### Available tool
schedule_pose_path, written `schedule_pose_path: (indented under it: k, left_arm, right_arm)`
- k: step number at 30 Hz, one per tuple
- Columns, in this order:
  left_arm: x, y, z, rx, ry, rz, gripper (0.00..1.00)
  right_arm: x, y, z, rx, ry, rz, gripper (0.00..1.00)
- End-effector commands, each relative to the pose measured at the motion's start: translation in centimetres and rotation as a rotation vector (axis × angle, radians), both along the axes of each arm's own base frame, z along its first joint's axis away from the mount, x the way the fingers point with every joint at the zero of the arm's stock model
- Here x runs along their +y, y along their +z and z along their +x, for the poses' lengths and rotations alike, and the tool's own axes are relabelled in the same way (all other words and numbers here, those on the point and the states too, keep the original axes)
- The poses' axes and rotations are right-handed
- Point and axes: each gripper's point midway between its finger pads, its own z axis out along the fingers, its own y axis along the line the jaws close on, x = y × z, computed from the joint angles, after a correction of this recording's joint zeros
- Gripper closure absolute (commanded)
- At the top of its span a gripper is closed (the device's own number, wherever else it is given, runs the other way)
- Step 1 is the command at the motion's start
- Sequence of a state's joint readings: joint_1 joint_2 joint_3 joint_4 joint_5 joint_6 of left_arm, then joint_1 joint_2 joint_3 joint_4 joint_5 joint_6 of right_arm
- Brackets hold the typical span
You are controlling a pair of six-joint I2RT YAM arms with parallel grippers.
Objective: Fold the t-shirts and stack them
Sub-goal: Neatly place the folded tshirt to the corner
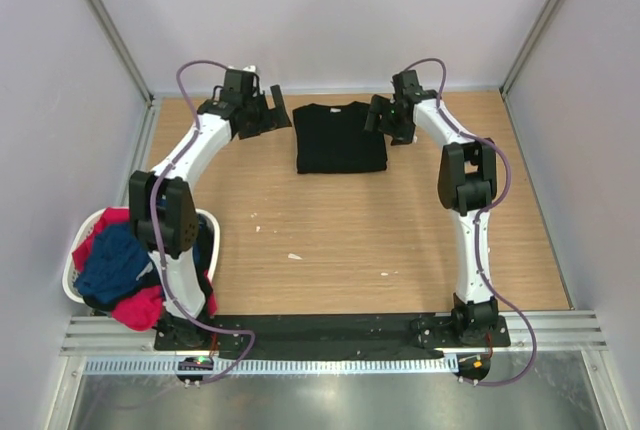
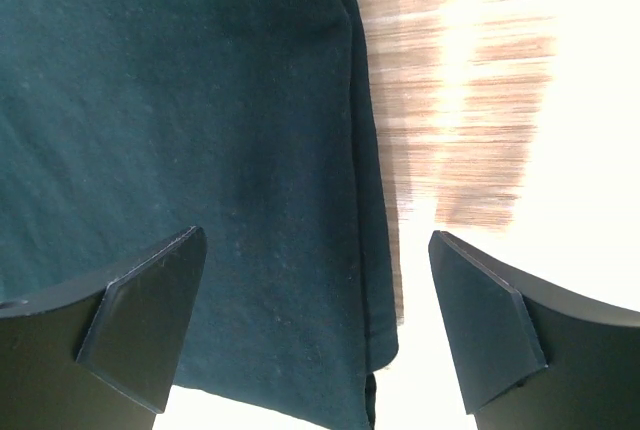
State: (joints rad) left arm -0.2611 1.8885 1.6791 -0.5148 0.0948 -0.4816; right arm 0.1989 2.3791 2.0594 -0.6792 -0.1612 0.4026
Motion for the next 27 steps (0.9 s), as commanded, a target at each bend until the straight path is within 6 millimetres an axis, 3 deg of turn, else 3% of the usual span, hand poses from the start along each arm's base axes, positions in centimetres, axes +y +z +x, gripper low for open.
schedule_pose_path:
  k: [1,3,4,6,7,8,9,10,11,12,13,15,16,17,22,23,25,26,27]
  left_arm:
    - [-3.6,0.7,0.5,-0.018,-0.043,-0.109,0.05]
    - [-5.5,-0.4,1.4,-0.005,-0.077,-0.12,0.07]
    - [-7.1,1.0,2.0,-0.045,-0.106,-0.127,0.08]
    - [-8.5,-0.4,2.8,-0.035,-0.13,-0.097,0.08]
    - [-10.2,1.6,3.4,-0.084,-0.156,-0.099,0.07]
    - [-10.9,1.4,3.7,-0.087,-0.168,-0.086,0.07]
    - [-11.4,-0.8,4.5,-0.062,-0.158,-0.05,0.07]
    - [-12.7,0.2,4.6,-0.074,-0.18,-0.038,0.07]
    - [-13.4,-0.5,4.9,-0.064,-0.189,-0.027,0.07]
    - [-14.0,-3.4,5.2,-0.019,-0.197,-0.001,0.07]
    - [-15.0,-4.5,4.7,0.001,-0.213,0.024,0.07]
    - [-16.2,-5.2,5.0,-0.016,-0.21,0.039,0.06]
    - [-16.1,-7.0,5.1,0.0,-0.206,0.07,0.05]
    - [-16.4,-7.6,4.9,0.004,-0.211,0.083,0.06]
    - [-17.4,-11.9,4.4,0.026,-0.238,0.187,0.04]
    - [-16.8,-14.0,4.5,0.051,-0.218,0.226,0.04]
    - [-15.2,-15.0,4.6,0.097,-0.179,0.292,0.04]
    - [-14.3,-17.2,4.3,0.145,-0.172,0.332,0.04]
    - [-12.5,-17.4,4.3,0.192,-0.155,0.351,0.04]
  right_arm:
    - [-0.4,5.6,1.4,-0.13,-0.015,0.014,0.0]
    - [-1.4,6.8,1.7,-0.142,-0.064,0.027,0.0]
    - [-1.9,8.0,1.7,-0.155,-0.084,0.037,0.0]
    - [-3.2,8.7,1.6,-0.149,-0.134,0.052,0.0]
    - [-4.9,9.0,1.7,-0.151,-0.172,0.049,0.01]
    - [-5.8,9.4,1.2,-0.145,-0.196,0.046,0.0]
    - [-6.8,9.6,1.1,-0.145,-0.23,0.032,0.0]
    - [-8.7,9.2,0.6,-0.126,-0.269,0.019,0.0]
    - [-9.6,9.9,0.3,-0.137,-0.289,0.01,0.0]
    - [-10.6,10.0,0.0,-0.133,-0.31,-0.002,0.01]
    - [-12.0,10.0,-0.2,-0.131,-0.342,-0.022,0.0]
    - [-12.4,10.0,-1.2,-0.123,-0.349,-0.039,0.0]
    - [-14.2,9.9,-1.4,-0.124,-0.386,-0.056,0.01]
    - [-14.7,9.6,-1.9,-0.112,-0.395,-0.06,0.0]
    - [-16.0,9.4,-3.0,-0.103,-0.417,-0.101,0.0]
    - [-16.1,9.5,-3.1,-0.099,-0.42,-0.103,0.0]
    - [-16.2,9.8,-3.3,-0.1,-0.421,-0.104,0.0]
    - [-16.2,9.9,-3.4,-0.102,-0.416,-0.105,0.0]
    - [-16.1,10.0,-3.4,-0.107,-0.415,-0.105,0.0]
